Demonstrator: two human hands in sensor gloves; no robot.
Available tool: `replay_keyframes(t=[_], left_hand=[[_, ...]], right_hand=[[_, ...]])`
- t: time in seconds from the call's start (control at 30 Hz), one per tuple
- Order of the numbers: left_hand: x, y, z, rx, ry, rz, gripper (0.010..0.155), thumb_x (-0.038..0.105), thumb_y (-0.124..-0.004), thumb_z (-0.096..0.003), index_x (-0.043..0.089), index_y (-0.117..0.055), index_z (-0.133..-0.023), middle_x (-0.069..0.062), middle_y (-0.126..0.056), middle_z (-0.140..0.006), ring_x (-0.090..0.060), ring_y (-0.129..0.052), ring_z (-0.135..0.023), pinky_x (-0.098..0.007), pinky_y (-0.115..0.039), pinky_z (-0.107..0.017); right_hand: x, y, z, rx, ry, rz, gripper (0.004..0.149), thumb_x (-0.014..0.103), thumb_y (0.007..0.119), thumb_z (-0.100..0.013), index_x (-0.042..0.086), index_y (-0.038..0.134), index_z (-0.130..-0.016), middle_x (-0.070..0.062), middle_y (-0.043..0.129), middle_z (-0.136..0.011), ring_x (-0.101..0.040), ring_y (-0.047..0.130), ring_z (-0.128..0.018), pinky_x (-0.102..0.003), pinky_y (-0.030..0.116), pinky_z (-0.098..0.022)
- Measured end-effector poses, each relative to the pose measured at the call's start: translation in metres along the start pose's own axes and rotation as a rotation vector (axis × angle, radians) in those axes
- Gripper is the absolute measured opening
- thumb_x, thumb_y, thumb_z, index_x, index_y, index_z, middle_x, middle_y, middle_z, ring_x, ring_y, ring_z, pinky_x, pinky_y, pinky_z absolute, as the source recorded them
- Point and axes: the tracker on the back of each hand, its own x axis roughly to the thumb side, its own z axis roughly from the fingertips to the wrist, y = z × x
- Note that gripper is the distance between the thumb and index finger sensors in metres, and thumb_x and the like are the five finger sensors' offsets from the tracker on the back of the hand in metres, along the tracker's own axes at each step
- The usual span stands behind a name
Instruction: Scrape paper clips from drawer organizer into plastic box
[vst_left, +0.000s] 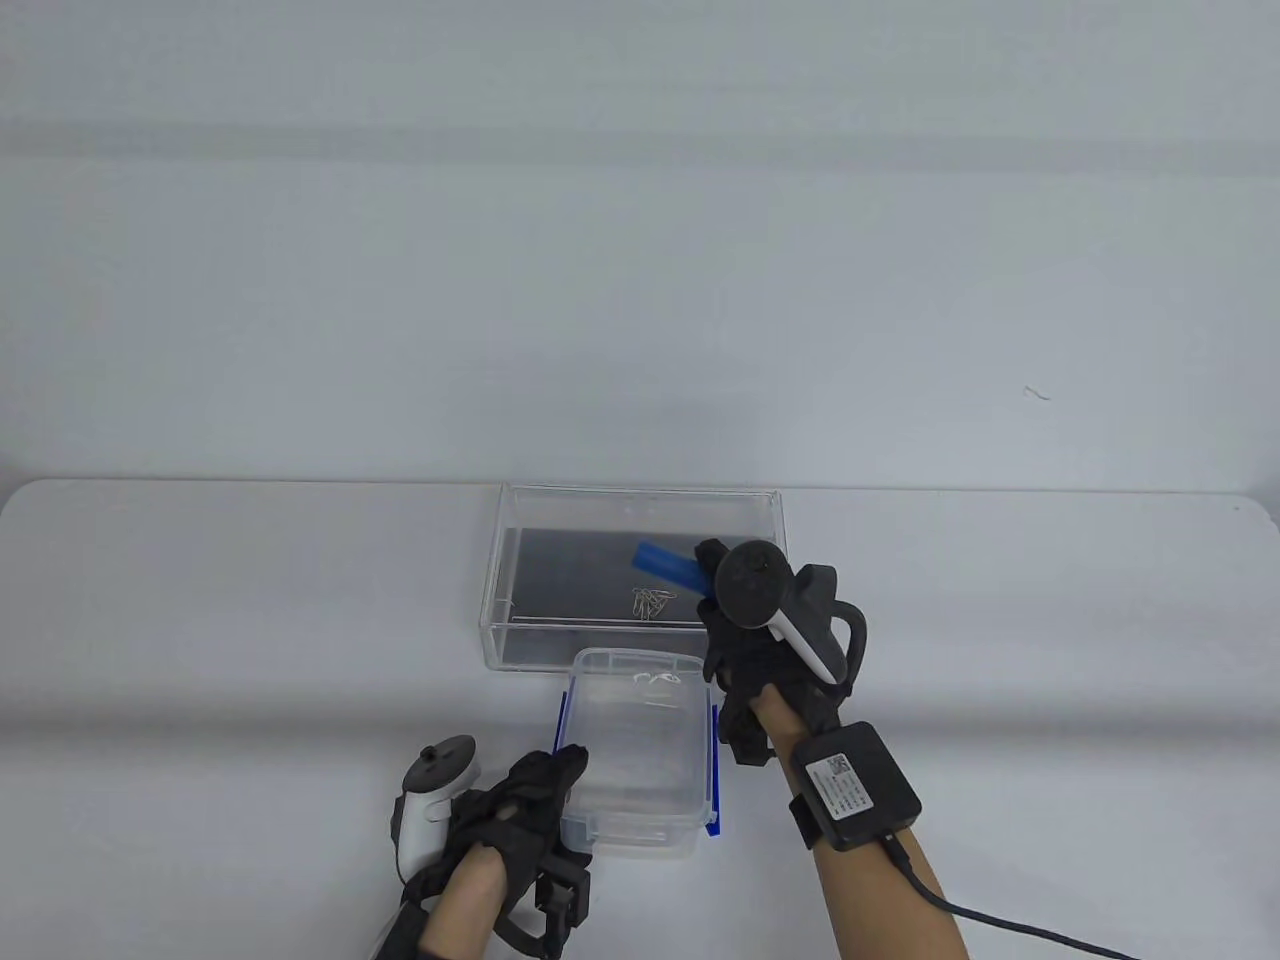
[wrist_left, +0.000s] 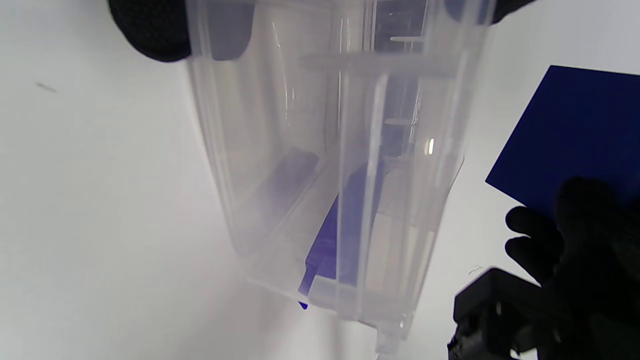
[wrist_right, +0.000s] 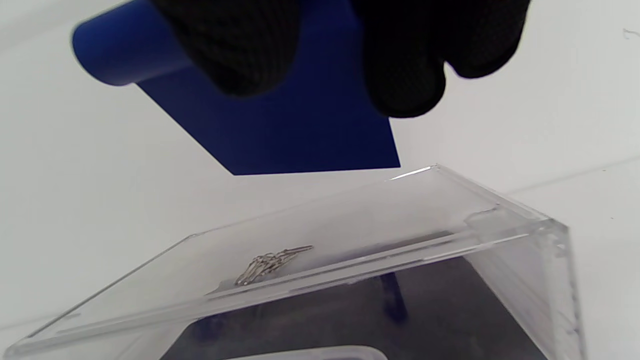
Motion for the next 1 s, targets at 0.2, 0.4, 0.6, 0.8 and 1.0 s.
replay_keyframes(t=[0.2, 0.4, 0.6, 0.8, 1.0], left_hand=[[0.001, -0.002, -0.001, -0.019, -0.003, 0.03, 0.088, 0.056, -0.057, -0.0512, 0.006, -0.003, -0.099, -0.025, -0.014, -0.1, -0.048, -0.059, -0.088, -0.053, -0.068, -0.059], [0.001, -0.001, -0.002, -0.008, -0.013, 0.021, 0.087, 0.055, -0.057, -0.0513, 0.008, -0.001, -0.099, -0.025, -0.012, -0.101, -0.049, -0.058, -0.088, -0.054, -0.068, -0.058], [0.0, 0.001, -0.004, -0.018, 0.006, 0.039, 0.086, 0.055, -0.056, -0.0515, 0.009, -0.001, -0.099, -0.023, -0.01, -0.101, -0.049, -0.057, -0.088, -0.054, -0.067, -0.059], [-0.001, 0.001, -0.005, -0.003, 0.001, 0.001, 0.086, 0.055, -0.056, -0.0512, 0.009, -0.001, -0.099, -0.023, -0.011, -0.101, -0.049, -0.058, -0.088, -0.054, -0.068, -0.059], [-0.003, 0.003, -0.006, 0.024, 0.005, -0.061, 0.085, 0.053, -0.057, -0.0512, 0.01, -0.003, -0.1, -0.024, -0.015, -0.101, -0.049, -0.059, -0.088, -0.055, -0.068, -0.059]], right_hand=[[0.009, 0.02, -0.019, 0.043, -0.019, 0.103, 0.062, 0.03, 0.078, -0.045, 0.04, 0.043, -0.096, -0.002, 0.059, -0.099, -0.03, 0.077, -0.08, -0.05, 0.061, -0.067], [0.011, 0.033, -0.022, 0.154, -0.084, 0.174, 0.063, 0.031, 0.078, -0.042, 0.042, 0.045, -0.094, 0.002, 0.062, -0.097, -0.028, 0.078, -0.08, -0.049, 0.061, -0.068], [0.01, 0.024, -0.009, 0.235, -0.154, 0.215, 0.063, 0.029, 0.079, -0.041, 0.04, 0.047, -0.094, 0.004, 0.064, -0.097, -0.027, 0.079, -0.079, -0.049, 0.062, -0.067], [0.02, 0.007, 0.017, 0.353, -0.278, 0.211, 0.063, 0.029, 0.081, -0.04, 0.034, 0.05, -0.094, 0.001, 0.071, -0.093, -0.027, 0.082, -0.075, -0.05, 0.063, -0.066], [0.016, -0.002, 0.044, 0.31, -0.28, 0.171, 0.063, 0.031, 0.08, -0.041, 0.029, 0.048, -0.095, -0.001, 0.072, -0.092, -0.028, 0.084, -0.075, -0.05, 0.065, -0.064]])
